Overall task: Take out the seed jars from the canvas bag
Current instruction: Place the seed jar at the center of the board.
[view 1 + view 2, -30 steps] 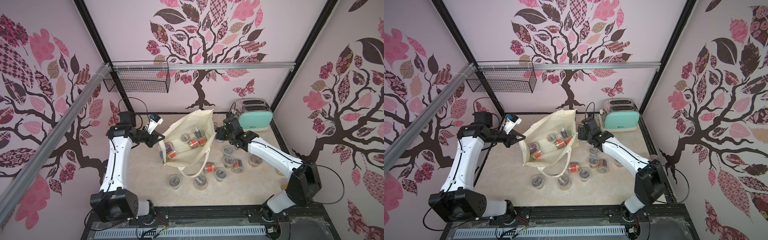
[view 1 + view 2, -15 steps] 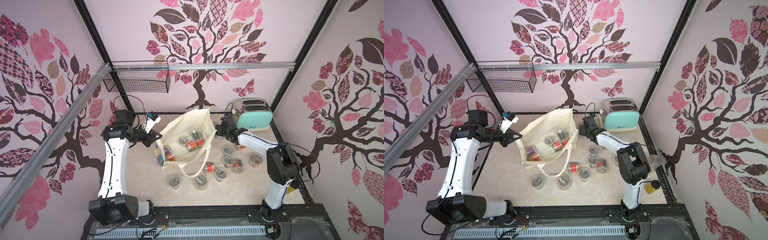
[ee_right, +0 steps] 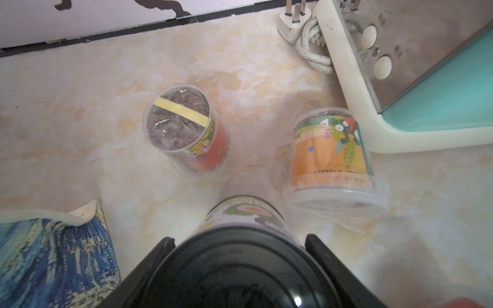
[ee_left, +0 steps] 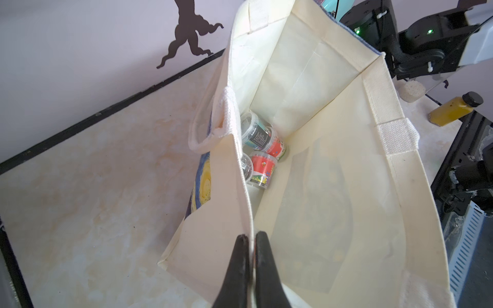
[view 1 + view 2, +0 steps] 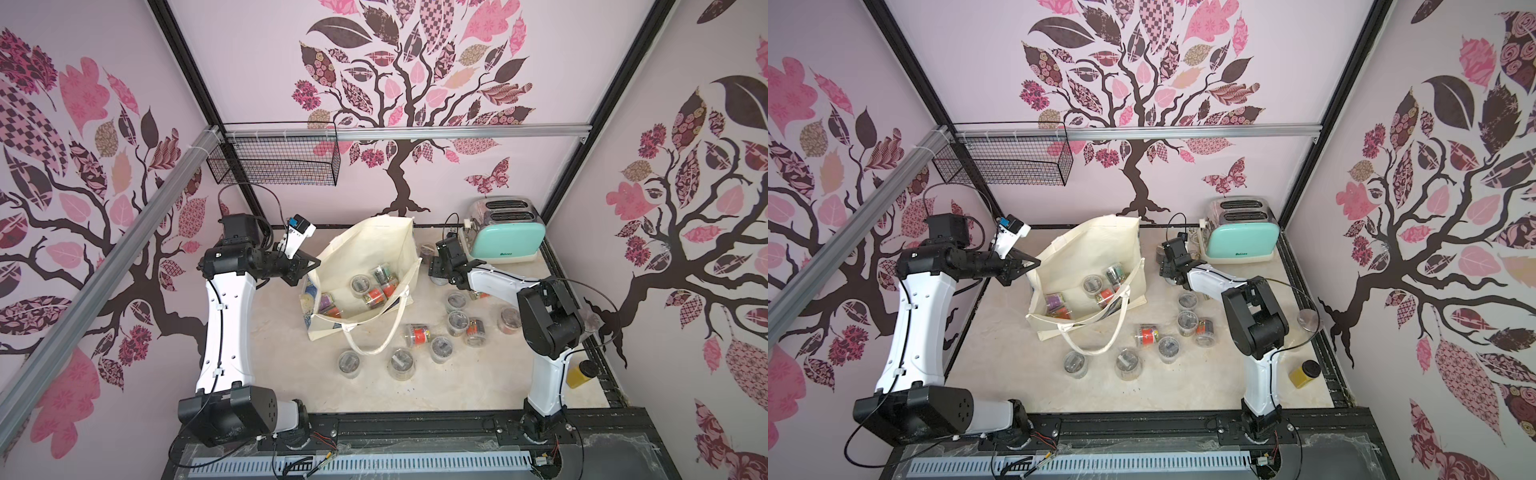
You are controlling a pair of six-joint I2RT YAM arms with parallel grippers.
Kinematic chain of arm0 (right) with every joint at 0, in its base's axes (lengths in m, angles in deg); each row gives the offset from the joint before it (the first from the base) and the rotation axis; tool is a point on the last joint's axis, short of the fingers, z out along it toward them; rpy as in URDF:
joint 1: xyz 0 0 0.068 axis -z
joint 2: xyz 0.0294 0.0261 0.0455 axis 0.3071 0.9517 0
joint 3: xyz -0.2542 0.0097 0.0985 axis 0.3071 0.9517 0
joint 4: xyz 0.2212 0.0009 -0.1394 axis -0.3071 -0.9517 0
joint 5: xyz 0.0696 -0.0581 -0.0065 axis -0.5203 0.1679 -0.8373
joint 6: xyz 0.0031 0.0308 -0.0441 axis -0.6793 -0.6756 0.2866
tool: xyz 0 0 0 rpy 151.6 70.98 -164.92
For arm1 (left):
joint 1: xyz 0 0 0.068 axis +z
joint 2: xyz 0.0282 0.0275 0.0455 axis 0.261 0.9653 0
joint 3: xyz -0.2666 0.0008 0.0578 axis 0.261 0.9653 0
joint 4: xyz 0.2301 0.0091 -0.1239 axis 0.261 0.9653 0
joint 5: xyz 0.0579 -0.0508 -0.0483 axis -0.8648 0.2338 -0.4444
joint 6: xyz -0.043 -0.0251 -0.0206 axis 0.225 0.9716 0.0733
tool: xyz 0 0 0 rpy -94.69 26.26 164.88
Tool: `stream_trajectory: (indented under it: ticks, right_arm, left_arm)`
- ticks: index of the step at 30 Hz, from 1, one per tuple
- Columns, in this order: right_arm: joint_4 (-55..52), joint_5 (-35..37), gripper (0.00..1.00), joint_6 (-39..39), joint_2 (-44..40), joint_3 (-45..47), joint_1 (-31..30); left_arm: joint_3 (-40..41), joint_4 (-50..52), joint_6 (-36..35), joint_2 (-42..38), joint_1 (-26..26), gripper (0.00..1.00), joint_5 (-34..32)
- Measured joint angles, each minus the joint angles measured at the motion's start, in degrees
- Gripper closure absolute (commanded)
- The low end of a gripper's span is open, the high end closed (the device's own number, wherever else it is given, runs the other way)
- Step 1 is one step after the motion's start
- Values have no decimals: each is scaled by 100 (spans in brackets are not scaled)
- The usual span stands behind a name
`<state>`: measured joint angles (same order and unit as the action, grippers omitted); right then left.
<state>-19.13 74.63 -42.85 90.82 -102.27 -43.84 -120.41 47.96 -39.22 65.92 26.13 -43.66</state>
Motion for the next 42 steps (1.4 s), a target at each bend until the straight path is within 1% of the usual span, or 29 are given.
stream_trajectory:
  ticks: [1,3,5,8,10,11,13,16,17,20,24,27,30,33,35,38,40,42]
  right_arm:
    - [4,-2,25,2,22,0,0]
    - [0,-2,25,20,46,0,0]
    - [0,2,24,50,48,0,0]
    - [7,17,22,94,48,0,0]
    - [7,24,18,129,48,0,0]
    - [9,26,17,157,48,0,0]
    - [15,42,14,219,48,0,0]
    - [26,35,11,267,48,0,0]
    - [33,26,11,278,48,2,0]
    - [55,13,8,317,46,17,0]
    - [66,-31,6,376,-39,138,0]
    - [-9,-59,5,431,-275,208,0]
    - [-22,-87,5,474,-688,271,0]
    - [-11,-118,5,516,-1182,323,0]
    - [-13,-133,5,533,-1464,352,0]
    - [-44,-164,4,575,-1759,356,0]
    - [-136,-203,4,645,-1886,348,0]
    - [-291,-243,4,678,-1943,315,0]
  left_arm:
    - [103,-33,-7,0,0,99,-26]
    - [299,-131,-20,-31,0,91,-116]
    - [389,-203,-35,-94,0,78,-197]
    - [407,-264,-31,-199,2,62,-435]
    - [376,-326,11,-212,0,46,-623]
    - [343,-339,55,-201,0,40,-695]
    - [199,-374,125,-138,2,27,-820]
    - [-146,-450,214,52,0,12,-892]
    - [-236,-494,238,111,-2,9,-894]
    - [-402,-614,238,295,-55,6,-909]
    - [-570,-756,251,632,-341,2,-1169]
    - [-859,-837,295,999,-503,2,-1311]
    - [-1261,-885,376,1397,-525,4,-1381]
    - [-1735,-820,422,1808,-527,14,-1394]
    - [-2100,-621,313,2120,-527,18,-1305]
    - [-2647,-70,-15,2623,-533,37,-1139]
    - [-2966,350,-192,2940,-535,56,-1045]
    - [-3246,704,-299,3185,-538,93,-966]
